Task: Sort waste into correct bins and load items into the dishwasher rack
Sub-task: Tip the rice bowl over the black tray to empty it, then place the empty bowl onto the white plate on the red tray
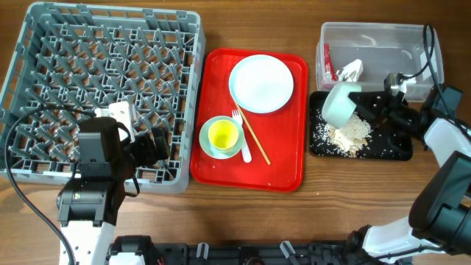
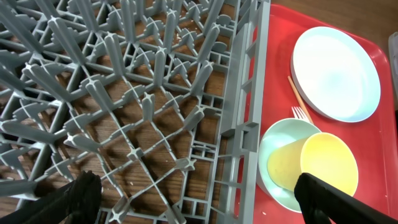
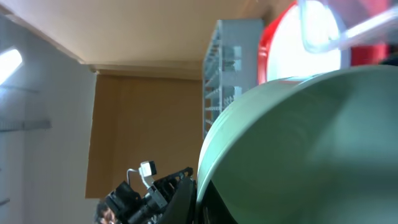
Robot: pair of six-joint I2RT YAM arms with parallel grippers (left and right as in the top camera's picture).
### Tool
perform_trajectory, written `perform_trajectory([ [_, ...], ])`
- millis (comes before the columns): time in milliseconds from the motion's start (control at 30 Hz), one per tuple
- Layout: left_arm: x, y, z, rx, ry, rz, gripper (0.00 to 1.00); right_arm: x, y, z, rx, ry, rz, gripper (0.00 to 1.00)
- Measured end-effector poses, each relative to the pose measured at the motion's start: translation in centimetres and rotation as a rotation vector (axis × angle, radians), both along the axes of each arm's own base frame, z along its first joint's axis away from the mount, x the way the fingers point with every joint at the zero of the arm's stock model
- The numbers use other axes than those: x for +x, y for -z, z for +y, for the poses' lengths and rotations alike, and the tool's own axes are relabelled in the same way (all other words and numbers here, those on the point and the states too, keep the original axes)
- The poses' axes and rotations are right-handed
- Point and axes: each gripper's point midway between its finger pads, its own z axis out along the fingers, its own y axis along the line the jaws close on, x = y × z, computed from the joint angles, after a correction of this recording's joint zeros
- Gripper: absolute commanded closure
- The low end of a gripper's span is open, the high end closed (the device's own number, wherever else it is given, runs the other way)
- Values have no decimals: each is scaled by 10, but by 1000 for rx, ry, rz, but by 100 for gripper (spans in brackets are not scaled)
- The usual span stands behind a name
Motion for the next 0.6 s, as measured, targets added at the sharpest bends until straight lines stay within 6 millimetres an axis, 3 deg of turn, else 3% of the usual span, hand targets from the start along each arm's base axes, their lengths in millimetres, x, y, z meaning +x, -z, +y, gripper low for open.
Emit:
perform_trajectory([
  [167,0,0,0,0,0,0,0,-1,11,22,-50,-48,46,96],
  [333,0,0,0,0,0,0,0,-9,11,59,-131,-135,76,96],
  [400,0,0,0,0,0,0,0,-12,6,71,-212,-157,82,96],
  [600,0,0,0,0,0,0,0,-8,-35,105,-542,-200,-25,96],
])
